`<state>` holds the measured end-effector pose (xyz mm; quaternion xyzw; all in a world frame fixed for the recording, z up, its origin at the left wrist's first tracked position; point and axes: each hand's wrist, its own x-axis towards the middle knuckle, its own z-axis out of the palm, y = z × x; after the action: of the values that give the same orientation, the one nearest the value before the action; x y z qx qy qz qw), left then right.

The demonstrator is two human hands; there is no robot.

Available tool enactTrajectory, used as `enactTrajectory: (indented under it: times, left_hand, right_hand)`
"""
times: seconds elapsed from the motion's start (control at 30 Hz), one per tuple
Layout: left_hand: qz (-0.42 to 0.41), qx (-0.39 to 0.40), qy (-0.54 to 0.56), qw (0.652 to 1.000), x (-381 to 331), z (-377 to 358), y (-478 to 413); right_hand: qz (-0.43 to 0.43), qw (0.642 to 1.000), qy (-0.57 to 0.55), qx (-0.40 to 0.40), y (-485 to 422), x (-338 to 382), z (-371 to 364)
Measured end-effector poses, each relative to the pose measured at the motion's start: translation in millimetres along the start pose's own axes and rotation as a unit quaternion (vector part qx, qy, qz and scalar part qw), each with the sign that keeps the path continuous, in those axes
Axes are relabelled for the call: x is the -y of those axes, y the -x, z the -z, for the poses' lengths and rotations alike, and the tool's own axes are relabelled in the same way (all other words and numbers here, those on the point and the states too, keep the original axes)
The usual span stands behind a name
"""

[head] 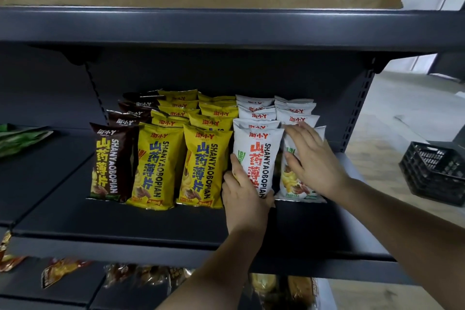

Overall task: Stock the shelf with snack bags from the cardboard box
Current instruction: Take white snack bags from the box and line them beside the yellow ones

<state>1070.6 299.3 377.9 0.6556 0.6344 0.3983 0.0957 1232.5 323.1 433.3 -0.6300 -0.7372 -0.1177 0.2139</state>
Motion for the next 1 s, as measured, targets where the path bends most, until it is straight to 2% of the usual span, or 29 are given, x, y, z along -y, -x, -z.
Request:
enactTrajectory:
  times: [0.1,0.2,0.27,0.33,0.4,0.53,1.0]
  left_hand:
    - [-0.001,0.011,0.003,1.000,-0.6,1.5,-1.0]
    - [0.003,0.026,0.015,1.000,-1.8,3.8,-0.7]
    - [0.003,0.024,0.015,1.000,-2.4,4.5,-0.6]
    - [0.001,0.021,0.014,1.000,-2.1,4.0,-0.3]
    - [0.001,0.026,0.015,1.000,-1.5,3.1,-0.4]
    - [0.009,0.025,0.020,0.999,-0.2,1.1,-2.4]
    - [0.005,0.033,-0.034,0.999,-6.1,5.3,-0.7]
  right_hand:
    - [-0.032,0.997,0.008,-0.071,9.8,7.2,-1.0]
    - [-0.136,0.977,-0.048,-0.159,30.5,21.1,-10.5]
    - [-0.216,0.952,-0.152,-0.154,44.9,26.7,-24.3]
    - [-0.265,0.920,-0.267,-0.113,50.7,27.4,-37.2]
    - [-0.274,0.897,-0.332,-0.102,46.9,27.0,-42.3]
    - [-0.285,0.883,-0.355,-0.116,38.6,31.8,-40.5]
    - [-0.285,0.884,-0.354,-0.108,38.5,28.1,-41.3]
